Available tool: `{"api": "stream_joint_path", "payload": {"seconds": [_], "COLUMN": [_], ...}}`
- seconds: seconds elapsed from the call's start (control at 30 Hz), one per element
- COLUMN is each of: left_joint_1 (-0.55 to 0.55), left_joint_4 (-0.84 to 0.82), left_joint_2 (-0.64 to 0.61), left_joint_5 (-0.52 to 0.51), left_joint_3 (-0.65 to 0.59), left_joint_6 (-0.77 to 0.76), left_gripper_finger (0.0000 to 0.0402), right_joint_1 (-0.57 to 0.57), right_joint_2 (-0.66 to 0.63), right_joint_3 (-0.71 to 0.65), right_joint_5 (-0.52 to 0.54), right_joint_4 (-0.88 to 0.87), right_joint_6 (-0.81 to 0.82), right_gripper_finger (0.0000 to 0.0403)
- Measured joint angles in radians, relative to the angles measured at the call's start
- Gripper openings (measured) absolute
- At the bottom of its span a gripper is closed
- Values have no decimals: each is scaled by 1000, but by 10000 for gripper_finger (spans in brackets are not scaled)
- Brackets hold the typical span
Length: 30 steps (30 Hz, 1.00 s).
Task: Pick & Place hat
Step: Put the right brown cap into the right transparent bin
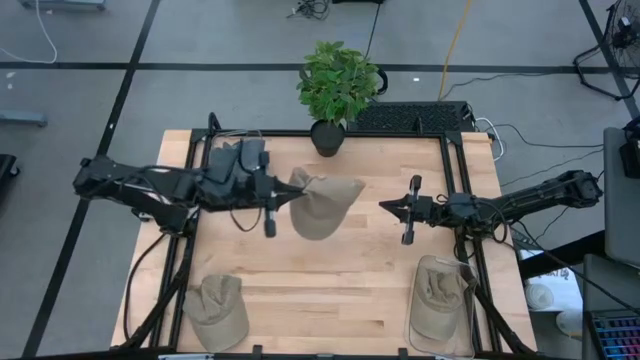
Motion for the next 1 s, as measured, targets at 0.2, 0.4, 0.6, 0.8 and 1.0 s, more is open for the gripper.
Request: {"api": "stream_joint_path", "payload": {"seconds": [0.2, 0.4, 0.6, 0.8, 1.0], "left_joint_1": [41, 61, 26, -26, -70], "left_joint_4": [138, 97, 14, -61, -88], "left_joint_2": [65, 117, 148, 169, 194], "left_joint_5": [65, 186, 246, 230, 104], "left_joint_3": [1, 1, 1, 1, 0], "left_joint_6": [9, 26, 156, 477, 646], "left_gripper_finger": [2, 3, 2, 3, 3], "right_joint_1": [0, 0, 0, -4, -35], "right_joint_2": [0, 0, -32, 19, 140], "right_joint_3": [0, 0, 75, 387, 654], "right_joint_5": [0, 52, 99, 55, -138], "right_joint_4": [26, 41, -102, -650, -846], "right_joint_6": [37, 52, 130, 214, 264], "right_gripper_finger": [0, 20, 56, 111, 177]}}
